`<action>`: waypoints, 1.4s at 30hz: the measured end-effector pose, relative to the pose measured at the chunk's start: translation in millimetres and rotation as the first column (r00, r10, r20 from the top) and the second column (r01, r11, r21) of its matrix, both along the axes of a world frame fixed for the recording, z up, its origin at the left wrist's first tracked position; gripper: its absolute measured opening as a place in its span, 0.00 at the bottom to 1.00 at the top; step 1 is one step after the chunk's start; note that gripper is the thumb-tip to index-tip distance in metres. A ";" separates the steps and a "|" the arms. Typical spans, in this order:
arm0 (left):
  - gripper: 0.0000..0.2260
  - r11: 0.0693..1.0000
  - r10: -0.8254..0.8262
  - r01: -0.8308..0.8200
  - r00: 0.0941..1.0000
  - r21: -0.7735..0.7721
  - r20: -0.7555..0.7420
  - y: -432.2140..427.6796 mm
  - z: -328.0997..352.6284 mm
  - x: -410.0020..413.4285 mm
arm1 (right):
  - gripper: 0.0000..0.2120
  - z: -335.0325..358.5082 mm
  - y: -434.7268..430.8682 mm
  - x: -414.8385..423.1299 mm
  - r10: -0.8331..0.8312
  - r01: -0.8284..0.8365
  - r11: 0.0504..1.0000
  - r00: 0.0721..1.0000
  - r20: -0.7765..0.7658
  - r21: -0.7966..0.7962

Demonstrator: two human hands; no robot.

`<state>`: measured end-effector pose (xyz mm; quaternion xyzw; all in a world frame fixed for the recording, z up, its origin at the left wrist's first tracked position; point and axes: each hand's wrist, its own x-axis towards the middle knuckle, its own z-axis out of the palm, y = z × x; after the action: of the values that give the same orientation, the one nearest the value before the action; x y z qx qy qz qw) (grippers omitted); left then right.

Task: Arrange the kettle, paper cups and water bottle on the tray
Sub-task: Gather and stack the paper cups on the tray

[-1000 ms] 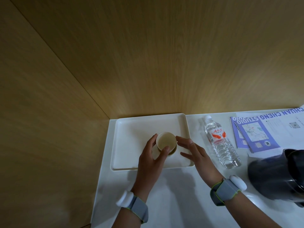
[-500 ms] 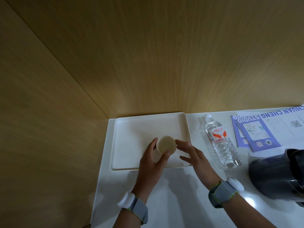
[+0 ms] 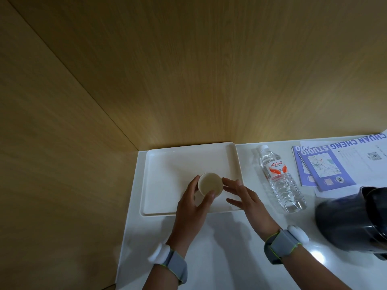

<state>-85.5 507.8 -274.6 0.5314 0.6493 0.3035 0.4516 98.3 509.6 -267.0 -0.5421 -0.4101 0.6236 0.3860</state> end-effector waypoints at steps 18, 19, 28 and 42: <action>0.35 0.999 -0.030 0.029 0.998 0.019 0.050 -19.7 21.4 9.3 | 0.37 22.1 -22.2 13.6 -0.038 0.039 0.998 0.999 -0.014 0.039; 0.34 0.999 -0.036 0.035 0.998 0.014 0.050 -22.8 22.9 8.9 | 0.36 24.0 -25.7 14.7 -0.042 0.043 0.998 0.999 -0.022 0.040; 0.35 0.997 -0.061 0.064 0.997 -0.047 0.051 -49.0 30.4 5.3 | 0.34 34.7 -58.7 17.5 -0.016 0.016 1.000 1.000 -0.013 0.025; 0.31 0.988 -0.085 0.097 0.991 -0.118 0.100 -89.6 17.8 11.8 | 0.36 28.0 -103.0 30.0 -0.026 0.024 0.996 0.999 -0.025 -0.082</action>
<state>-73.6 418.1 -256.8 0.5169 0.6194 0.2671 0.5271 128.4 406.5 -239.0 -0.5542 -0.3724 0.6420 0.3769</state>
